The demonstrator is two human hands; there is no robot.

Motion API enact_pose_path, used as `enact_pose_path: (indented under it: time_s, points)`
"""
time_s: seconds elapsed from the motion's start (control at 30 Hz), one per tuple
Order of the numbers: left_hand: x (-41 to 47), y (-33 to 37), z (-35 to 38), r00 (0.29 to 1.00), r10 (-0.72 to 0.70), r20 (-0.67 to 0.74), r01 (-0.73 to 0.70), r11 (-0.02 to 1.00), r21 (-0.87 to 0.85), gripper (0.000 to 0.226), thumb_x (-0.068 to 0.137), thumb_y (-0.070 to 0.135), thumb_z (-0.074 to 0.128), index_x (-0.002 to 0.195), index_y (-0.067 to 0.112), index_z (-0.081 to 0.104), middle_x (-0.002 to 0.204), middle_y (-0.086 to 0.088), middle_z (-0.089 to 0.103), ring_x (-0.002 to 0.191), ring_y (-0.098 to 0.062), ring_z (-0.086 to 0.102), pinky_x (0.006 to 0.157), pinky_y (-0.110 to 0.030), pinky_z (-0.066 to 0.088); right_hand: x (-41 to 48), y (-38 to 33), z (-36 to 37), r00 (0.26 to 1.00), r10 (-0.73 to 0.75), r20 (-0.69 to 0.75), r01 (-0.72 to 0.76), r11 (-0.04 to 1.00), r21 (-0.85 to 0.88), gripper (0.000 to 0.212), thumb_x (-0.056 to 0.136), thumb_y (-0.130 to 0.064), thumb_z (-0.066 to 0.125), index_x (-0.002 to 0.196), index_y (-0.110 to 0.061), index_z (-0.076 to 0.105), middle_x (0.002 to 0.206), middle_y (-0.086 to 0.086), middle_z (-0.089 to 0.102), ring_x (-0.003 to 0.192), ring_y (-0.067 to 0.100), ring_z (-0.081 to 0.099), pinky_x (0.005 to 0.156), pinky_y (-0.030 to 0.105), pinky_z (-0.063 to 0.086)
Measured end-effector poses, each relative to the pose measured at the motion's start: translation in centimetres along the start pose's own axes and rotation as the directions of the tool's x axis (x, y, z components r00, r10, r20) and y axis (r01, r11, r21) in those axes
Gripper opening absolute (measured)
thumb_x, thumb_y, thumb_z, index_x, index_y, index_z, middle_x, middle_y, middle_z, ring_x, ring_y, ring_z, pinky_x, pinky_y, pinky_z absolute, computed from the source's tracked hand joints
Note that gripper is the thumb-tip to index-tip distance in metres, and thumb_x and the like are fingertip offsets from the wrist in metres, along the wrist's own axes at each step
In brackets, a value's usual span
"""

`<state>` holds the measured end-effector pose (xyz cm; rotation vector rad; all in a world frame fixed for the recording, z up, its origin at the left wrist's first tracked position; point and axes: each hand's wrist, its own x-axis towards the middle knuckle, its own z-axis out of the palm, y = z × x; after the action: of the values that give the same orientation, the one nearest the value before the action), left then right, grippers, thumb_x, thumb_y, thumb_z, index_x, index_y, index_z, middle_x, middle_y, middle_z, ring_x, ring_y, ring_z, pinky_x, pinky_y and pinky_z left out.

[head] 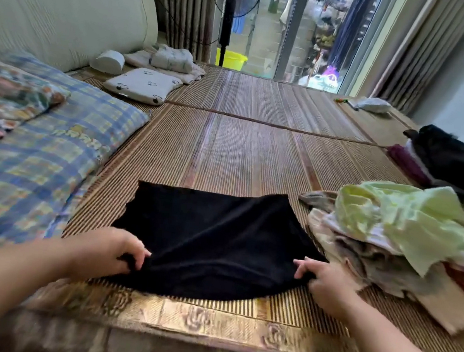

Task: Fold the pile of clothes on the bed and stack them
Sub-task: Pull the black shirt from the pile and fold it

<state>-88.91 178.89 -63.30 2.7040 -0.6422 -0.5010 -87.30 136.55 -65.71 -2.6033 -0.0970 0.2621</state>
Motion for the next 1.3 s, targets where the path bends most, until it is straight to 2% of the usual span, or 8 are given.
enact_pose_path:
  time_s: [0.1,0.27,0.43,0.6,0.77,1.0,1.17,1.3]
  points:
    - [-0.1,0.3,0.4,0.998,-0.065,0.023,0.063,0.995,0.079,0.021,0.065,0.034,0.049,0.070,0.044,0.066,0.111,0.030,0.049,0.106,0.013,0.046,0.097,-0.006,0.029,0.0,-1.2,1.2,0.995,0.071,-0.064,-0.073,0.997,-0.033,0.042,0.076,0.003,0.045,0.073,-0.037,0.056,0.131,0.000,0.061,0.137,0.014,0.039,0.112,0.031,0.029]
    - [2.7,1.0,1.0,0.976,-0.125,-0.179,0.157,0.972,0.176,0.036,0.078,0.066,0.054,0.065,0.034,0.065,0.103,0.024,0.053,0.094,0.003,0.052,0.090,-0.028,0.044,1.5,-5.8,2.9,0.977,0.097,-0.191,-0.124,0.983,-0.133,0.028,0.089,-0.022,0.048,0.110,-0.032,0.064,0.127,-0.005,0.062,0.137,0.016,0.038,0.115,0.049,0.015]
    - [6.7,0.8,1.3,0.956,-0.195,-0.217,0.221,0.970,0.102,0.055,0.087,0.061,0.051,0.138,0.045,0.040,0.156,0.013,0.023,0.146,-0.011,0.014,0.116,-0.048,0.017,3.7,-9.8,5.4,0.963,0.159,-0.219,-0.191,0.973,-0.130,0.062,0.085,-0.058,0.056,0.139,-0.034,0.040,0.143,-0.002,0.041,0.134,0.024,0.036,0.105,0.057,0.027]
    - [9.2,-1.8,1.4,0.935,-0.309,-0.171,0.333,0.934,0.132,0.063,0.092,0.063,0.038,0.148,0.045,0.017,0.162,0.009,0.001,0.148,-0.014,-0.005,0.114,-0.057,0.007,4.4,-6.1,3.5,0.816,0.473,-0.332,-0.522,0.850,-0.071,0.062,0.084,-0.058,0.058,0.130,-0.017,0.046,0.134,0.012,0.045,0.126,0.034,0.038,0.099,0.046,0.039]
    - [10.1,-3.3,1.2,0.894,-0.429,-0.129,0.444,0.886,0.131,0.075,0.089,0.072,0.026,0.152,0.036,0.007,0.162,0.009,-0.004,0.148,-0.014,-0.007,0.114,-0.058,0.007,4.5,-2.8,2.7,0.899,0.264,-0.349,-0.323,0.939,-0.121,0.010,0.094,-0.031,0.053,0.091,-0.022,0.056,0.096,0.003,0.053,0.101,0.030,0.055,0.077,0.035,0.041]
    - [11.0,-3.1,0.8,0.842,-0.530,-0.095,0.539,0.834,0.121,0.087,0.088,0.075,0.018,0.154,0.021,0.001,0.161,0.010,-0.009,0.148,-0.012,-0.008,0.115,-0.055,0.006,3.3,0.9,-0.3,0.939,0.189,-0.287,-0.234,0.963,-0.131,0.006,0.090,-0.024,0.062,0.088,-0.018,0.062,0.093,0.006,0.066,0.094,0.029,0.062,0.075,0.032,0.040]
    - [11.4,-3.6,0.8,0.843,-0.532,-0.082,0.538,0.838,0.094,0.104,0.076,0.087,0.024,0.154,0.023,-0.002,0.160,0.011,-0.013,0.147,-0.013,-0.012,0.115,-0.057,0.004,5.1,-1.8,0.5,0.923,0.013,-0.384,-0.092,0.978,-0.189,0.053,0.084,-0.053,0.060,0.129,-0.025,0.057,0.131,-0.001,0.054,0.125,0.022,0.045,0.107,0.040,0.036]
    - [11.0,-3.9,1.1,0.850,-0.522,-0.064,0.526,0.847,0.075,0.125,0.052,0.099,0.025,0.152,0.032,-0.007,0.159,0.012,-0.018,0.147,-0.014,-0.016,0.113,-0.061,0.004,9.4,-5.6,2.1,0.979,-0.011,-0.203,-0.045,0.963,-0.267,0.075,0.085,-0.067,0.047,0.149,-0.035,0.025,0.160,-0.001,0.015,0.147,0.022,0.007,0.117,0.057,0.011]
